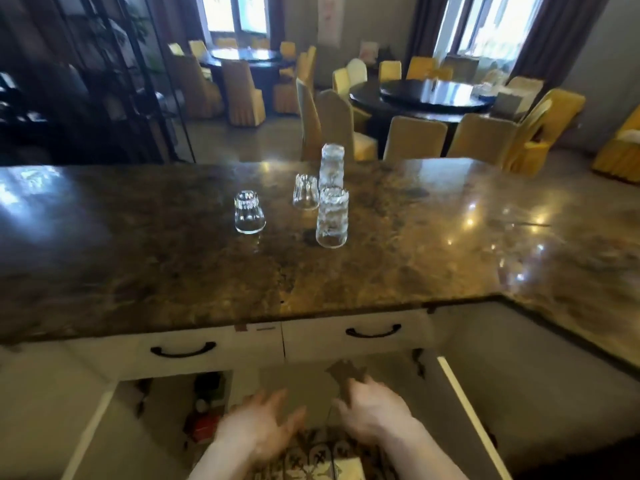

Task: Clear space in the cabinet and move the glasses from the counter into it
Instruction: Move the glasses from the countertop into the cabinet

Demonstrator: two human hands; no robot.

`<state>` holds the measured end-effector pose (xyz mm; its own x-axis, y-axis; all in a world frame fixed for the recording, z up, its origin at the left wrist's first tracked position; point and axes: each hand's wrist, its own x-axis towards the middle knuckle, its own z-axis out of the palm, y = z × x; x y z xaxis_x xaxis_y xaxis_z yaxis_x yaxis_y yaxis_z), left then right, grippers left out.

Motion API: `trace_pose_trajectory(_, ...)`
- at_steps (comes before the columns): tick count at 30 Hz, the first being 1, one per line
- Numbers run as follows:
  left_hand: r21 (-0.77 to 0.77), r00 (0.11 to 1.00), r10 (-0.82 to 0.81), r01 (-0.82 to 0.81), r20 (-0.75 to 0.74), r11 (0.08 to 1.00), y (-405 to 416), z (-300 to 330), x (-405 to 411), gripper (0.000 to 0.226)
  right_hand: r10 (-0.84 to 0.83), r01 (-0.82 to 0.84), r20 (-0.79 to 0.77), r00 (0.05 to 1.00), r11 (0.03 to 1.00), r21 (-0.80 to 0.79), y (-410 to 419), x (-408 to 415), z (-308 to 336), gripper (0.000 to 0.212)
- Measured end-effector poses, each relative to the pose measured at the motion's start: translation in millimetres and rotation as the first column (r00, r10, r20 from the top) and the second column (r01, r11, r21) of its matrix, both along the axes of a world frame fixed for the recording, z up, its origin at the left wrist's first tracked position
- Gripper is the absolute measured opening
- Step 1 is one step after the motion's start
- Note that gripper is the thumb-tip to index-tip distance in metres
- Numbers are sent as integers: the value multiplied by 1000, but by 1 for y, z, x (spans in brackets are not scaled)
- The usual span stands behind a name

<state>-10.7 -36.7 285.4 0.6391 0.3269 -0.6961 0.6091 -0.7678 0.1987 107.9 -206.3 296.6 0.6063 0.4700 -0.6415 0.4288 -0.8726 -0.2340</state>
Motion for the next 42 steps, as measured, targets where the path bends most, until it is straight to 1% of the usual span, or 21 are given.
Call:
trace_pose_trajectory(2,36,1000,-4,3,28,999,-6,32,7,83,29,-29,-9,1000,1000,4,-6,8,32,59)
trace_pose_trajectory(4,73,997,-11,5,80,997,-9,64,16,83,75,-75,20,997,997,3,-8,17,61,57)
trace_pose_trajectory(7,158,980,-29,-2,195,988,-6,111,33,80,116,-121,128,985,992,36,-8,33,105,58)
trace_pose_trajectory(10,242,931,-51,-40,360,969,0,151,53,74,87,-127,263,961,982,141,-5,50,147,51)
trace_pose_trajectory(13,297,824,-71,-121,562,947,6,184,69,70,39,-132,341,939,958,254,-1,66,184,46)
trace_pose_trajectory(15,300,745,-86,-157,661,941,12,202,79,68,46,-169,379,924,940,298,4,75,203,44)
trace_pose_trajectory(19,290,592,-109,-220,799,931,21,225,94,70,0,-231,507,862,890,393,20,91,221,42)
trace_pose_trajectory(21,308,546,-138,-234,826,922,26,224,99,72,-37,-271,566,824,851,450,29,95,219,46)
trace_pose_trajectory(23,323,531,-151,-249,834,913,34,218,104,74,-70,-298,596,800,816,496,40,102,211,54)
trace_pose_trajectory(25,337,543,-157,-250,825,908,48,206,111,76,-81,-305,611,788,810,500,53,109,201,63)
trace_pose_trajectory(27,347,561,-160,-243,812,906,65,194,121,79,-87,-304,629,772,819,486,65,119,189,69)
trace_pose_trajectory(30,341,578,-156,-227,801,912,98,178,140,82,-89,-299,654,751,838,457,89,138,174,73)
trace_pose_trajectory(33,337,593,-153,-214,791,917,137,166,162,86,-58,-302,690,722,870,389,116,161,164,77)
trace_pose_trajectory(36,367,650,-181,-162,739,916,180,156,184,92,46,-324,717,695,911,256,147,188,160,87)
trace_pose_trajectory(38,427,704,-242,-95,667,899,208,151,199,100,141,-352,738,660,926,138,166,206,160,90)
trace_pose_trajectory(40,496,758,-322,-2,568,869,233,146,216,108,289,-400,745,602,916,-32,183,221,158,89)
trace_pose_trajectory(42,555,794,-411,114,448,824,250,143,232,114,435,-434,724,535,877,-207,195,232,156,85)
